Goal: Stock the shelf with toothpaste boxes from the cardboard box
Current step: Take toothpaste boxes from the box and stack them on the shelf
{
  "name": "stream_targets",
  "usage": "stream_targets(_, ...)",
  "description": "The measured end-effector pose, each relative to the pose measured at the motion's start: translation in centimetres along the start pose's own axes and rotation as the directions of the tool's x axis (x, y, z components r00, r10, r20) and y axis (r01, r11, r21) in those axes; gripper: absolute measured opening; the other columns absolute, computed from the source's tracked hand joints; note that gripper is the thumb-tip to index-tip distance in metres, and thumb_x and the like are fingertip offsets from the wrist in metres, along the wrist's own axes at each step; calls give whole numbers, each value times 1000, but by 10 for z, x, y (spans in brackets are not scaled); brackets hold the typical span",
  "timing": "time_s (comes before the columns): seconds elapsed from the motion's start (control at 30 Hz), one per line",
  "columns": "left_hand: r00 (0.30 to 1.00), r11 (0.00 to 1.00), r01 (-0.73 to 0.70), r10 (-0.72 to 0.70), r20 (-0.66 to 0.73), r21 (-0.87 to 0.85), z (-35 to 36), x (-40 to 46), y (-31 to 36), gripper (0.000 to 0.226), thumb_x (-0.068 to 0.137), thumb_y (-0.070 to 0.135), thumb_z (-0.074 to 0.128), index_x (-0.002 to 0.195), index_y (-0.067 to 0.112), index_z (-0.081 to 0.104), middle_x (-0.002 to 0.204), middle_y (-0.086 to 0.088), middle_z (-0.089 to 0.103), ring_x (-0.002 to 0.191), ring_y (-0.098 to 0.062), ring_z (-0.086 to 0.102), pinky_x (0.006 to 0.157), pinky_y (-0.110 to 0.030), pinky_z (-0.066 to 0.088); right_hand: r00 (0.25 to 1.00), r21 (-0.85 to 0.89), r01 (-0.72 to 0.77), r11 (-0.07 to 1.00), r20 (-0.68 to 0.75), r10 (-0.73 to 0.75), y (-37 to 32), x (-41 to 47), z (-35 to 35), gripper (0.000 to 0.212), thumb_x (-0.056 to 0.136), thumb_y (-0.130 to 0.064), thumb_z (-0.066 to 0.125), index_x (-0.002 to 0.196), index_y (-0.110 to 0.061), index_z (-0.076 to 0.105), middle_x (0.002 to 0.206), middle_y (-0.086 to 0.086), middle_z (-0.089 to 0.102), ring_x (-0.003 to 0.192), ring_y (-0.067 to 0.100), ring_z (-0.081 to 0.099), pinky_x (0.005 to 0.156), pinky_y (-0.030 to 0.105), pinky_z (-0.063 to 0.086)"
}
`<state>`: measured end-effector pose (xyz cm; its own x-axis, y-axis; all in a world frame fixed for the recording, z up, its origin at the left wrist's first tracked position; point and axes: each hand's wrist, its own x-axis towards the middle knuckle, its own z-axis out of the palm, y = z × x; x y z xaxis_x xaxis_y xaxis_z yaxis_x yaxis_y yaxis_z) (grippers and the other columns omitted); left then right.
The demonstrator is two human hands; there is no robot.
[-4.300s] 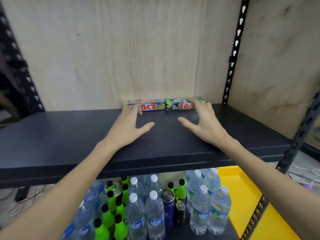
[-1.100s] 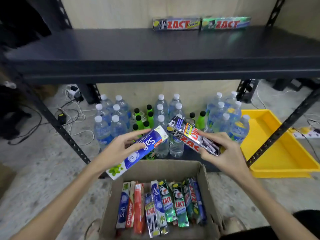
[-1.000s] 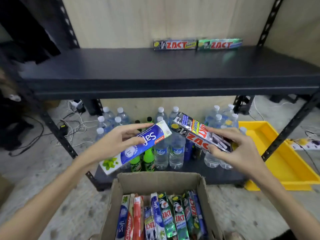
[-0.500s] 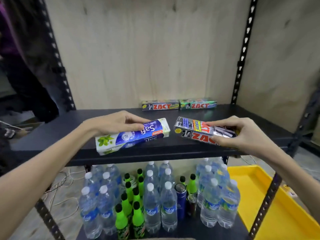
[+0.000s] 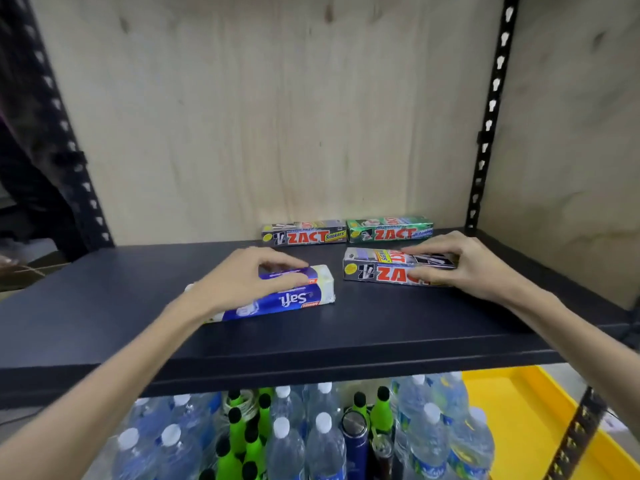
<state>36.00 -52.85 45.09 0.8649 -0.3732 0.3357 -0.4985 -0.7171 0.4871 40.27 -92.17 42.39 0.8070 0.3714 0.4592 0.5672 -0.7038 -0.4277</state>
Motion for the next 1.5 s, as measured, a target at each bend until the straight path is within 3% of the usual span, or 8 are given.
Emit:
stream_targets(0.3, 990, 996, -91, 93, -106, 24, 28, 73, -24, 42, 74, 64, 75, 105, 35, 80, 102, 16, 65, 97, -9, 63, 82, -31, 50, 998, -161, -1, 987, -60, -9, 50, 50, 10, 53, 81, -68, 58, 130, -48, 65, 122, -12, 57, 122, 15, 43, 109, 45, 34)
stream_targets(0.53, 947, 861, -231, 306, -99, 453, 43, 132, -56, 80, 81, 88, 33, 115, 30, 77, 104, 13, 65, 94, -6, 57, 80, -28, 47, 988, -218, 15, 976, -150, -49, 81, 82, 22, 44, 88, -40, 72, 131, -31, 69, 116, 0, 57, 112, 21, 45, 104, 40, 39)
stream_targets(0.73, 924, 823, -243, 357, -136, 513, 53, 154, -66, 59, 83, 72, 52, 114, 28, 77, 107, 13, 66, 99, -6, 56, 70, -15, 34, 984, -224, 25, 974, -167, -64, 96, 92, 27, 44, 89, -38, 72, 133, -34, 66, 114, 2, 53, 112, 21, 46, 103, 38, 39)
stream_targets(0.87, 930, 878, -180, 299, -215, 444, 60, 154, -64, 40, 83, 53, 72, 115, 29, 77, 106, 13, 63, 104, -8, 54, 72, -22, 37, 985, -255, 8, 967, -167, -52, 91, 89, 29, 45, 92, -39, 70, 136, -36, 63, 115, 3, 53, 111, 20, 44, 104, 37, 37)
stream_targets(1.07, 946, 987, -36, 84, -314, 155, 62, 131, -54, 56, 77, 59, 77, 125, 31, 70, 117, 15, 67, 110, -7, 55, 94, -33, 47, 967, -282, -47, 958, -253, -27, 70, 68, 29, 51, 89, -41, 74, 137, -26, 65, 123, 5, 57, 113, 23, 46, 106, 45, 42)
stream_targets(1.23, 932, 999, -22, 10, -363, -30, 53, 93, -41, 62, 72, 57, 82, 125, 29, 68, 119, 16, 63, 119, -6, 53, 107, -26, 41, 967, -167, -90, 982, -252, 46, 29, 39, 27, 67, 85, -60, 63, 140, -21, 63, 126, 2, 57, 120, 21, 46, 110, 31, 35)
stream_targets(1.33, 936, 998, -67, 58, -347, -14, 57, 64, -18, 59, 77, 50, 82, 128, 27, 65, 123, 14, 63, 121, -5, 53, 103, -7, 29, 965, -109, -55, 993, -260, 25, -8, 15, 32, 62, 88, -51, 70, 143, -23, 59, 129, 1, 58, 123, 17, 45, 107, 23, 31)
stream_targets(1.5, 936, 982, -172, 140, -323, -72, 52, -11, 34, 30, 88, 29, 77, 117, 26, 70, 89, 11, 71, 80, -9, 64, 78, -28, 50, 928, -9, 39, 999, -370, -40, -88, -42, 46, 39, 93, -30, 73, 131, -21, 67, 107, -8, 66, 95, 9, 53, 89, 24, 43)
